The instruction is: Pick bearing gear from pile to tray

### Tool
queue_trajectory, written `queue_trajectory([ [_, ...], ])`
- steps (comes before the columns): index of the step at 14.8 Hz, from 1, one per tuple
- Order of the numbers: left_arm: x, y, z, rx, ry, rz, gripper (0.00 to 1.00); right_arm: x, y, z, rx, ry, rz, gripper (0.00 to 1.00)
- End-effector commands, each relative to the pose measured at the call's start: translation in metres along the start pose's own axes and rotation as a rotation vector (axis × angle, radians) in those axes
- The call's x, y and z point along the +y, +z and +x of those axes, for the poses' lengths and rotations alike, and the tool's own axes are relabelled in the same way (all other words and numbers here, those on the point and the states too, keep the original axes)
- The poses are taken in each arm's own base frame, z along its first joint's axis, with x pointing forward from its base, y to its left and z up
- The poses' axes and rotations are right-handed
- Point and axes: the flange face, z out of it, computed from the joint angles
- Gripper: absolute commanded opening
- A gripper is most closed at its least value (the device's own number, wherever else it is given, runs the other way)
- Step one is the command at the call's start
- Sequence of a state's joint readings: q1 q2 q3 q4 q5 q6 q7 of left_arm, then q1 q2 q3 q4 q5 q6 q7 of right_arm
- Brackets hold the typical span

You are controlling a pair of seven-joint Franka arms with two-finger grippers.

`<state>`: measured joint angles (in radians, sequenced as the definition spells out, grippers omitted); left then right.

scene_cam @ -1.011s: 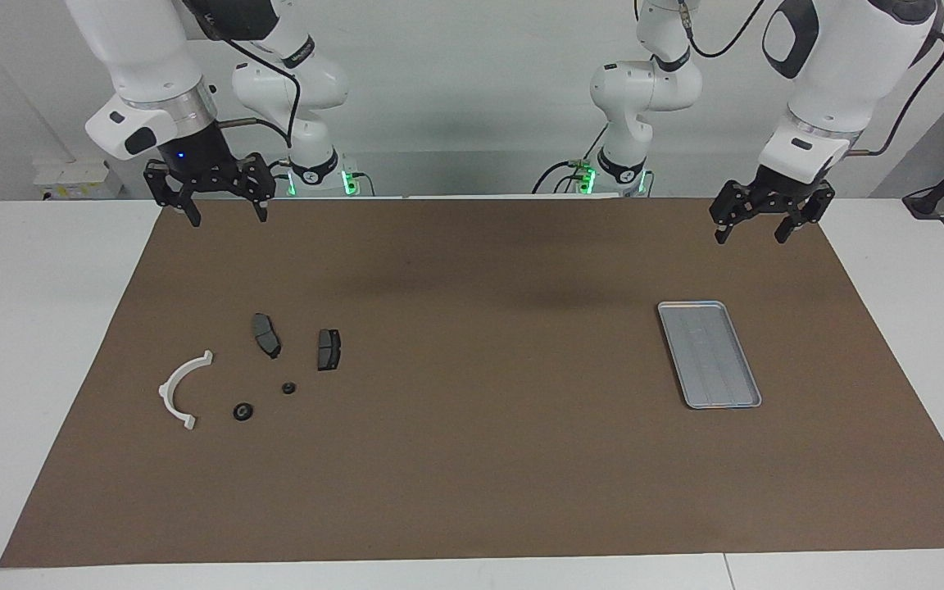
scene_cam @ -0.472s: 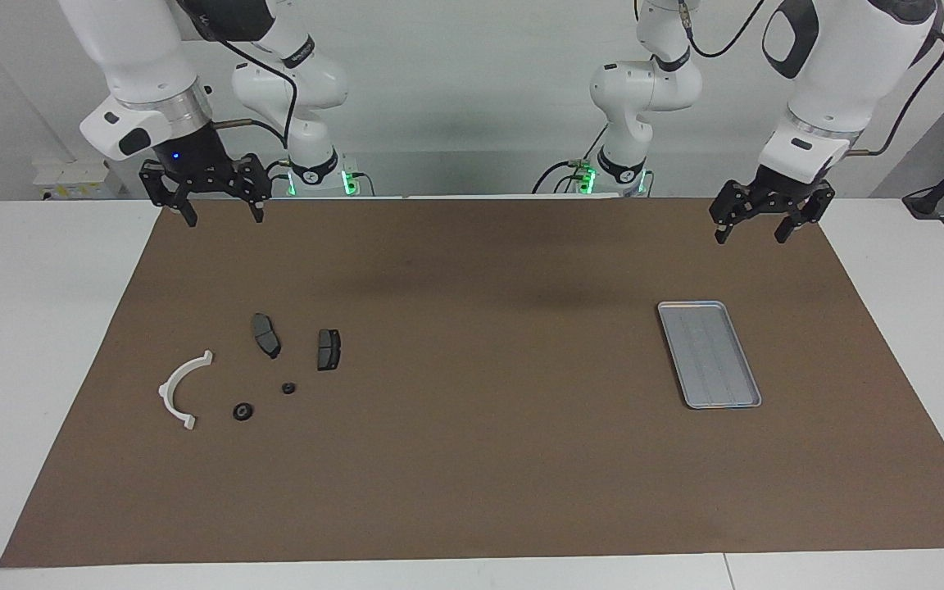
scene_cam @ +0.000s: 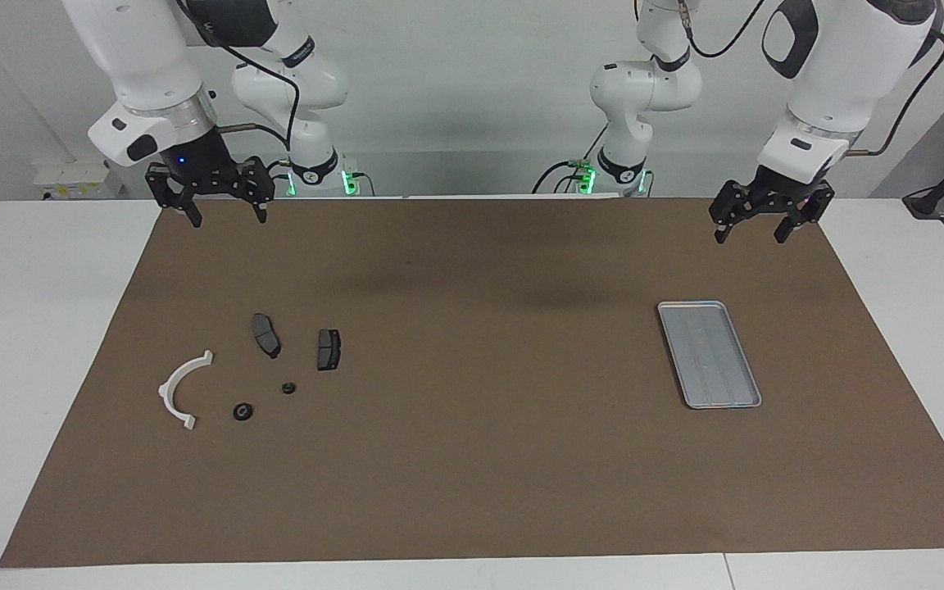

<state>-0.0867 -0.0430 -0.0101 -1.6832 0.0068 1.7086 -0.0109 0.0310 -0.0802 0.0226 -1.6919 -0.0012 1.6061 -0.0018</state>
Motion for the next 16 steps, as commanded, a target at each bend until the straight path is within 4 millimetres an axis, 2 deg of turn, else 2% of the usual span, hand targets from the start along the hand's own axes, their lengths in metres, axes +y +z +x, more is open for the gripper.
queue_trajectory([
  [1, -0.003, 0.0, -0.01, -0.006, 0.0, -0.01, 1.0, 0.001, 0.01, -0.013, 0.002, 0.029, 0.019, 1.0],
  [6, 0.001, -0.001, -0.009, 0.002, 0.005, -0.01, 1.0, 0.001, 0.016, -0.011, 0.019, 0.047, 0.019, 1.0],
  [16, -0.001, -0.001, -0.01, -0.007, -0.041, -0.01, 1.0, -0.002, 0.044, -0.003, 0.026, 0.079, 0.02, 1.0],
])
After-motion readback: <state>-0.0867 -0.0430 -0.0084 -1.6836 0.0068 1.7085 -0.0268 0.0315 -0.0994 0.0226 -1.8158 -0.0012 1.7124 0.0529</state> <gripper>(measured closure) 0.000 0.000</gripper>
